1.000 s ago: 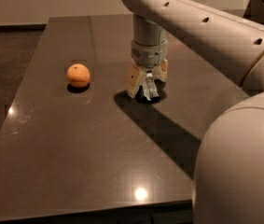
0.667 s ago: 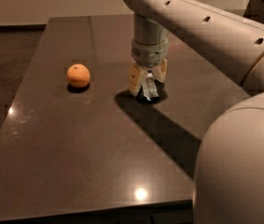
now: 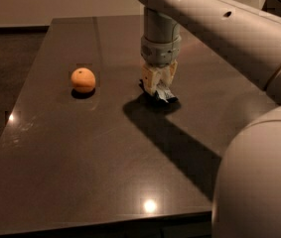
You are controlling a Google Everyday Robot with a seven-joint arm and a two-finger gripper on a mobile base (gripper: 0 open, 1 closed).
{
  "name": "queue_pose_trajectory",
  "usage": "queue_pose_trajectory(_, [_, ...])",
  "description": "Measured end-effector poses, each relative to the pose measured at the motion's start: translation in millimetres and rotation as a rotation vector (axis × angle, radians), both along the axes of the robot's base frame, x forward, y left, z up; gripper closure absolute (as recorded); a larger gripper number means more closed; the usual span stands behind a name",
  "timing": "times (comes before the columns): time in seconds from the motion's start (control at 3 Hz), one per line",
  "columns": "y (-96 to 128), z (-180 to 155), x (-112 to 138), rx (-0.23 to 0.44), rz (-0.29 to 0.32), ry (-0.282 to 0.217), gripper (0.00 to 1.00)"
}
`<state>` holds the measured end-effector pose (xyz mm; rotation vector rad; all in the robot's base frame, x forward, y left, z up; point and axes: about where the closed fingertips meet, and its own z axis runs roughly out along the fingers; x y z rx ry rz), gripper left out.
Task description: Pick rxbar blueberry
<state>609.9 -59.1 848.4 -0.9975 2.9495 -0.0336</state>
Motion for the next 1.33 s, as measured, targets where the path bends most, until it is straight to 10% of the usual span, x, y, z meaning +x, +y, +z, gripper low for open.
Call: queue_pose_trajectory(1.33, [27, 96, -21, 0.137, 0.223, -0.148, 1.00])
